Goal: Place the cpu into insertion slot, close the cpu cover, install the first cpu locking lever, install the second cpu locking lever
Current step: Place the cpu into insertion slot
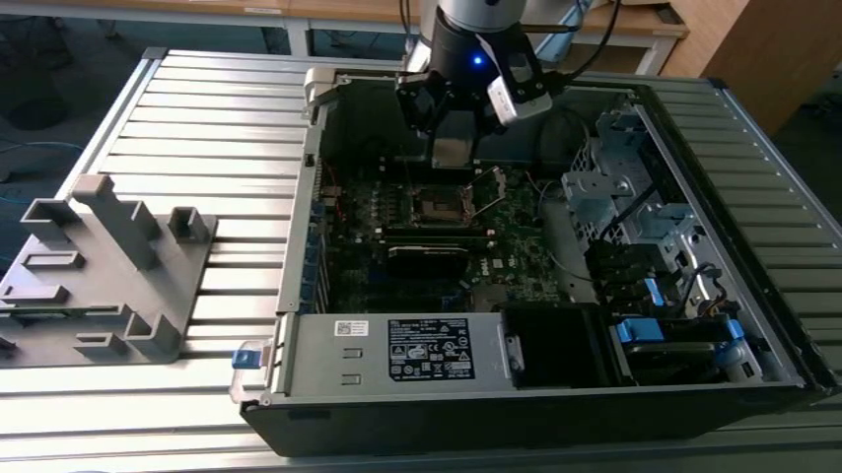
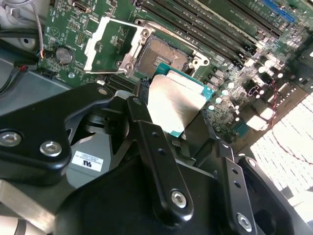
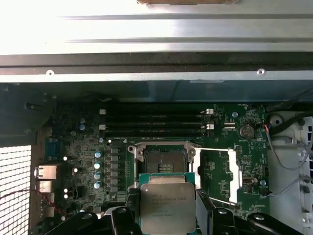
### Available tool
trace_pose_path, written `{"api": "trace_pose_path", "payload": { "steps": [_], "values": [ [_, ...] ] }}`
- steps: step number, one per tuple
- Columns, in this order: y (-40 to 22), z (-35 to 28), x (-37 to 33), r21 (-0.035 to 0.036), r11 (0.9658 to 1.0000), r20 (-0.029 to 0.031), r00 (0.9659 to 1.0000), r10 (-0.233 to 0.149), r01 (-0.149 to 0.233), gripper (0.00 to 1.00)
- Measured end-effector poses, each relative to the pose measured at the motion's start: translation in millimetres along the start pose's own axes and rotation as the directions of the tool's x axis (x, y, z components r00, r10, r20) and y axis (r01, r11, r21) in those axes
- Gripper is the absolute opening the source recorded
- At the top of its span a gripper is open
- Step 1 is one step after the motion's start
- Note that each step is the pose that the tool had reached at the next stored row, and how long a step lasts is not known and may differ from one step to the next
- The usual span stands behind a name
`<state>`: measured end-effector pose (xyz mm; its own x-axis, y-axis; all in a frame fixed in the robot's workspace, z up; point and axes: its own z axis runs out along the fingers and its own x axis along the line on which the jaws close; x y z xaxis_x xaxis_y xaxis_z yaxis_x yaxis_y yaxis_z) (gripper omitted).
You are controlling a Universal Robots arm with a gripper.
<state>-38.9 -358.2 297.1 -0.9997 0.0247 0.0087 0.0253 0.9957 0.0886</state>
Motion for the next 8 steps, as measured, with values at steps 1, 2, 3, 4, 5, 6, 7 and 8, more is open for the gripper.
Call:
{"api": "trace_pose_path", "payload": {
  "steps": [1,2,3,4,5,6,7,8],
  "values": [
    [-0.1,1.8,0.1,0.0001,1.0000,0.0003,1.0000,0.000,0.000,0.54],
    [-0.3,3.6,0.1,0.0001,1.0000,0.0004,1.0000,0.000,0.000,0.54],
    [-0.5,5.4,0.2,0.0003,1.0000,0.0005,1.0000,0.000,0.000,0.54],
    [-0.6,7.2,0.2,0.0004,1.0000,0.0006,1.0000,0.000,0.000,0.54],
    [-0.8,9.2,0.3,0.0005,1.0000,0.0007,1.0000,0.000,0.000,0.54],
    [-1.0,10.6,0.4,0.0008,1.0000,0.0007,1.0000,0.000,0.000,0.54],
    [-1.0,11.6,0.4,0.0012,1.0000,0.0007,1.0000,0.000,0.000,0.54],
    [-1.1,12.3,0.5,0.0017,1.0000,0.0007,1.0000,0.000,0.000,0.54]
  ]
}}
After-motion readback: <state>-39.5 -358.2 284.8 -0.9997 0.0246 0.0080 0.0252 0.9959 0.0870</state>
